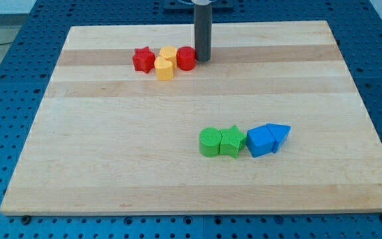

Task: Place your arm above the red star

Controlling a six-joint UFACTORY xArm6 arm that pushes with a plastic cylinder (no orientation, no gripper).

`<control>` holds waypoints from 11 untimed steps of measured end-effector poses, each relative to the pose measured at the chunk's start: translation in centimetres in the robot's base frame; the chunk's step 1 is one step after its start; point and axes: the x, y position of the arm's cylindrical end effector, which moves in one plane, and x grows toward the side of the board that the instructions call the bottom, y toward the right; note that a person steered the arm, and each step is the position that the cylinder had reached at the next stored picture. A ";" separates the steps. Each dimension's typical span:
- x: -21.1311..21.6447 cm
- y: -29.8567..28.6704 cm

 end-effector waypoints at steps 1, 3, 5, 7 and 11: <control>-0.4 -0.5; -3.2 -0.5; -4.2 -5.2; -4.2 -9.5; -3.6 -13.2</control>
